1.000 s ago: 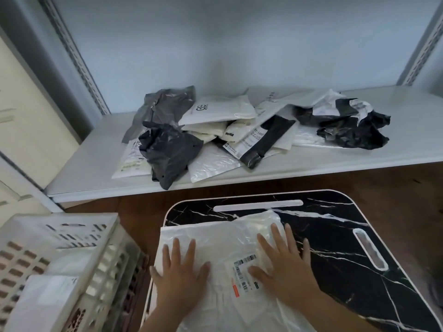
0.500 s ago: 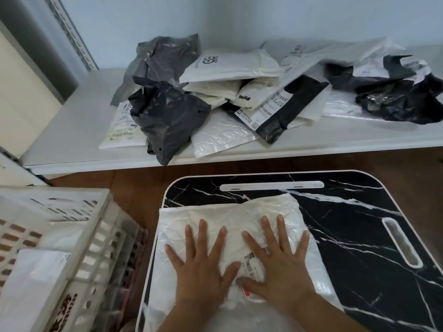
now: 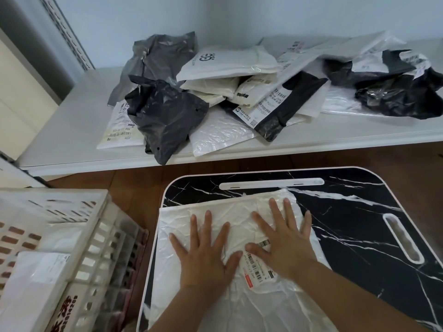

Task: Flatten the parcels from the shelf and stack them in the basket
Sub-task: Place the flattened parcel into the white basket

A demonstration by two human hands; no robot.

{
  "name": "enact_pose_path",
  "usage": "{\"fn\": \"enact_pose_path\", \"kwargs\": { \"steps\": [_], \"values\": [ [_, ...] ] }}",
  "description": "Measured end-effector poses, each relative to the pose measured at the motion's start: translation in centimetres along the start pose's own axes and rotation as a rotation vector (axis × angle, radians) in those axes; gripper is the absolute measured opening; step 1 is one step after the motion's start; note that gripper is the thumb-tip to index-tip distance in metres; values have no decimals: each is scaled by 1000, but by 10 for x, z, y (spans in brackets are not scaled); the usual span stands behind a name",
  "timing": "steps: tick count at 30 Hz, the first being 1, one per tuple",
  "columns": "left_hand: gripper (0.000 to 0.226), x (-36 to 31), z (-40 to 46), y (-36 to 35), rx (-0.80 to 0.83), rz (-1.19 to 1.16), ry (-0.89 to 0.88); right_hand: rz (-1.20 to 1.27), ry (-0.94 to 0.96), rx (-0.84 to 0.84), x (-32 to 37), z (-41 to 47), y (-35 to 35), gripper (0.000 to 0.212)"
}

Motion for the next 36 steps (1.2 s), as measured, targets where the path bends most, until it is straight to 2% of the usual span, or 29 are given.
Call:
{"fn": "enact_pose_path", "kwargs": {
  "steps": [4, 7, 12, 14, 17, 21, 23, 25, 28, 30, 31, 33, 36],
  "values": [
    [70, 0, 3, -5, -35, -53, 10, -29, -11, 78, -3, 8, -6, 86],
    [67, 0, 6, -8, 44, -30, 27, -23, 4, 82, -2, 11, -5, 87],
    [68, 0, 12, -6, 48, -37, 50, -40, 37, 161, -3, 24, 2, 93],
    [69, 1, 13, -3, 80, -50, 105, -74, 31, 158, -3, 27, 11, 97],
    [73, 10, 18, 5, 125, -76, 241, -71, -45, 58, -1, 19, 30, 106],
    [79, 30, 20, 26, 225, -89, 461, -55, 22, 217, 9, -9, 30, 127],
    [78, 37, 17, 39, 220, -33, 506, -64, 49, 278, 9, -22, 26, 130],
    [62, 39, 11, 51, 207, -28, 434, -95, 52, 239, 6, -27, 26, 119],
    [47, 28, 1, 65, 279, 26, 276, -123, -11, 94, -3, -27, 36, 90],
    [45, 19, -1, 74, 195, 130, 202, -106, -31, 14, -9, -29, 40, 72],
    [45, 15, -2, 76, 117, 156, 163, -71, -46, -1, -11, -31, 38, 69],
    [55, 11, -1, 69, 48, 132, 73, -12, -97, 39, -16, -35, 30, 80],
    [75, 7, -1, 42, 140, 39, -40, -26, -106, 82, -22, -37, 12, 92]
  ]
}}
Point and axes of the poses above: each hand's wrist, its own z-axis towards the middle knuckle, its own y-axis out of the back of the hand, x = y × z, the point moved 4 cm from there along z, towards the middle knuckle, and after that the axes turned 14 degrees about -y, right-handed, at the moved point
